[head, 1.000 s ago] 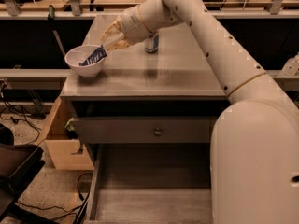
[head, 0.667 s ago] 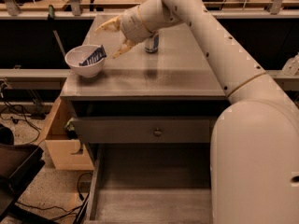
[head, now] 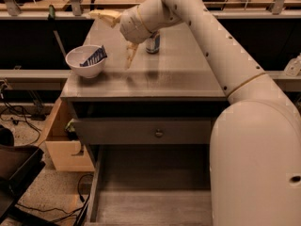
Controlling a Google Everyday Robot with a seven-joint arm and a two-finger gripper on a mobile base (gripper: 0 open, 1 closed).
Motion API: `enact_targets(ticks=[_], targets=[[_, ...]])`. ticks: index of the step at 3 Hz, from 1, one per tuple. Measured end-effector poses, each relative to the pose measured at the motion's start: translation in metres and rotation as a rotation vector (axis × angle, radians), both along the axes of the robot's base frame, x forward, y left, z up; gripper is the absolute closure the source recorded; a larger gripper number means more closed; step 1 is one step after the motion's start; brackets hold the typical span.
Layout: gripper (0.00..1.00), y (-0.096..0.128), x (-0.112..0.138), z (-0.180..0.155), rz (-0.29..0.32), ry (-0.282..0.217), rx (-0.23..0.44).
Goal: Pick rxbar blueberry from white bowl and place on counter
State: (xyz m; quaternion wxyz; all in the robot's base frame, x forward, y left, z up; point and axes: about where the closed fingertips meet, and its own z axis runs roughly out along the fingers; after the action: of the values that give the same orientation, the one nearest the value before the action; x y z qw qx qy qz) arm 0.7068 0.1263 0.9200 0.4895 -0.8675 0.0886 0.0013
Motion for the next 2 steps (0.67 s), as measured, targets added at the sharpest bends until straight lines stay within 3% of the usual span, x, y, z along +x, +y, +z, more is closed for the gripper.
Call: enact_targets(ticks=[2], targets=[[0.0,0.0118,-0.003,0.0009,0.062,-0.044,0.011]])
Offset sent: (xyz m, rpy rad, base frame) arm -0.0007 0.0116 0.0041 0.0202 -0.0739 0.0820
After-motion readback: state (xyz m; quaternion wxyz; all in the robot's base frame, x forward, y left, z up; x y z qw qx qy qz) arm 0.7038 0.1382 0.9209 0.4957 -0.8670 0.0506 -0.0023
